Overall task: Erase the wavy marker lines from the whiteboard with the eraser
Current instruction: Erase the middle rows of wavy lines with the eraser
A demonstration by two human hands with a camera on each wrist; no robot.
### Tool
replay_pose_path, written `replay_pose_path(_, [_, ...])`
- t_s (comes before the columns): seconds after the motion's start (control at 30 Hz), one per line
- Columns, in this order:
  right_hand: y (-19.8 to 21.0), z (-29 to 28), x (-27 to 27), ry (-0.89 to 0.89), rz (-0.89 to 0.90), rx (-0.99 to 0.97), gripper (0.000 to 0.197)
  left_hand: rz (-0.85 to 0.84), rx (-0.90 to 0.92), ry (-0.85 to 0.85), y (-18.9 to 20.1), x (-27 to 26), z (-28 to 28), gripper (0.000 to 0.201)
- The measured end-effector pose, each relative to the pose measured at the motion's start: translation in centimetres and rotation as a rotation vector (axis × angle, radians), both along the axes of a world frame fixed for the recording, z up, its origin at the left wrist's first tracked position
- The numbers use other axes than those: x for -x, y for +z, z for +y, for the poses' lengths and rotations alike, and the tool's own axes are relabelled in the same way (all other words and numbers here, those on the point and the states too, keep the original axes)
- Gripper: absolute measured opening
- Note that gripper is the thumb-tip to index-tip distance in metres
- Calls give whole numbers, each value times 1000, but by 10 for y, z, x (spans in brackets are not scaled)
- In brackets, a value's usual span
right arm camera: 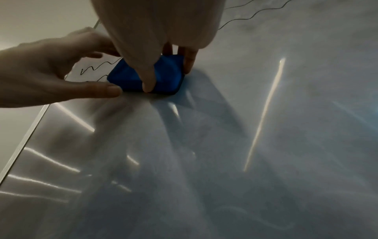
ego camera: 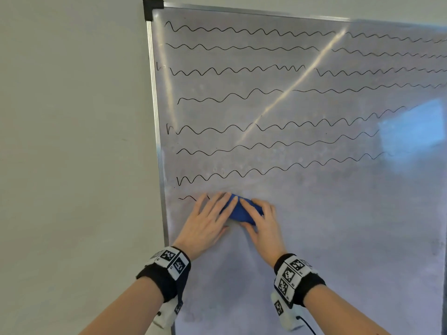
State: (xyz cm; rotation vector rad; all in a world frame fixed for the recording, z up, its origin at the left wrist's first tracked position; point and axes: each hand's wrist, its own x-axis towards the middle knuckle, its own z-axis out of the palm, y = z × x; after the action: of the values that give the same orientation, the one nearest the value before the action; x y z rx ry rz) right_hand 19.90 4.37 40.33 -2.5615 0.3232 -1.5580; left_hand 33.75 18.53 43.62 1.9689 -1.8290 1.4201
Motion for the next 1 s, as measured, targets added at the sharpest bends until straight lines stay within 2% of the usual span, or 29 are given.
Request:
replay_pose_path(0.1, [2,-9,6,40,49,-38,62,-66,20,-74,3,5,-23,51])
replay_pose_path(0.17, [4,-17,15,51,86,-34,63,-86,27,-103,10,7,-32,43])
replay_pose_path(0.33, [17,-38,42,-36,1,-81,59,-172,-51,-159,12,9,-41,50])
replay_pose_path(0.47, [31,-28,35,14,-51,-80,58,-250,-157,-138,13,8,-38,59])
replay_pose_path(0.57, [32,-21,26,47,-69,-109,58,-221,-120,-70,14,-7,-17,64])
replay_pose_path(0.73, [25,-8,13,52,-93,-155,54,-147,5,25,15,-39,48,80])
replay_pose_path(0.83, [24,3,7,52,-93,-161,53,-129,37,43,12,-41,52,76])
replay_pose_path(0.93, [24,12,5,40,-104,-164,53,-148,58,15,12,-30,26,74])
replay_pose_path(1.0, [25,18,3,30,-120,-168,53,-173,39,-31,11,-19,8,64])
